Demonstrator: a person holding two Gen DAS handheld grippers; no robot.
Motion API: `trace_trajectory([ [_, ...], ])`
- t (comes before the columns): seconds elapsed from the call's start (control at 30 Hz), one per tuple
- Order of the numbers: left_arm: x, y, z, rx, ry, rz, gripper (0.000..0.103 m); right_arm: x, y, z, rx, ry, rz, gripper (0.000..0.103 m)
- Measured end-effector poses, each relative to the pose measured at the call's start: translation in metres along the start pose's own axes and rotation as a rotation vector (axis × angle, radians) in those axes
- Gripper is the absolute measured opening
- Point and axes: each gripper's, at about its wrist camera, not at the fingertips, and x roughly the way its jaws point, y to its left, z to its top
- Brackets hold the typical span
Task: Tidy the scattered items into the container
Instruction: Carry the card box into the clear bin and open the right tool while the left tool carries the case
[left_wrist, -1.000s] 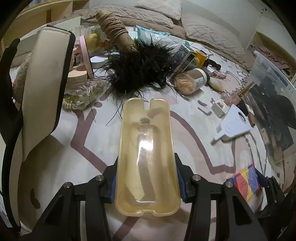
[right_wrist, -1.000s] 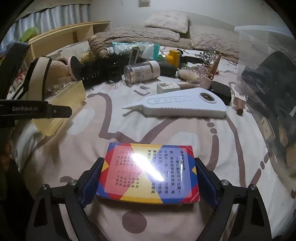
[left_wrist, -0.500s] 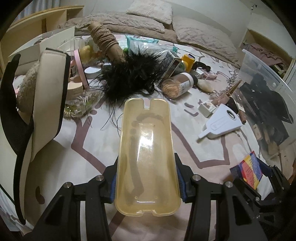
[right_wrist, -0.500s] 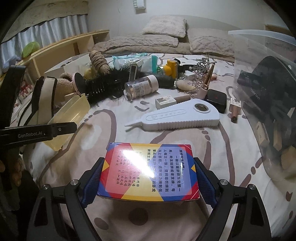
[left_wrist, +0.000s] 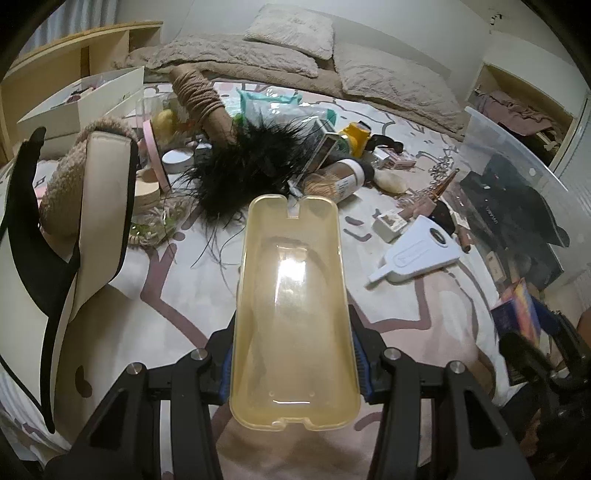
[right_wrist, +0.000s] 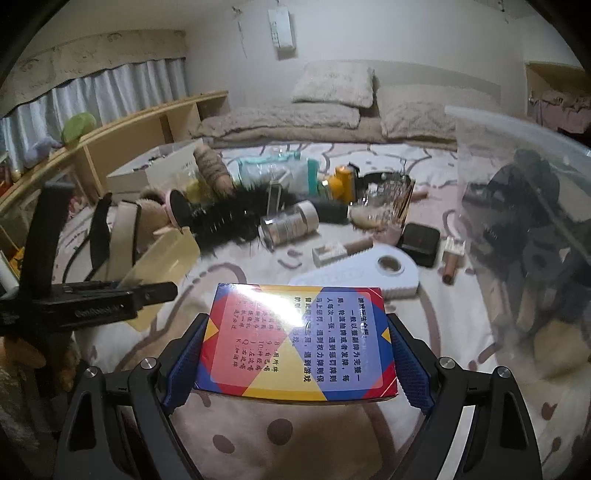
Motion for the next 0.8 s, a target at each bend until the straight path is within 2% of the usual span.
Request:
trace_trajectory([
  [0.27, -0.016, -0.013, 0.009, 0.011, -0.045, -0.016, 0.049, -0.02, -0.007, 0.015, -0.018, -0.046, 0.019, 0.09],
  [0.57, -0.038, -0.033, 0.036, 0.041, -0.122, -0.032, 0.049, -0.05, -0.029, 0.056, -0.047, -0.139, 0.057, 0.09],
  [0.8, -0.056, -0.057, 0.06, 0.092, -0.188, -0.057, 0.049, -0.078, -0.046, 0.093, -0.09, -0.208, 0.035, 0.09],
])
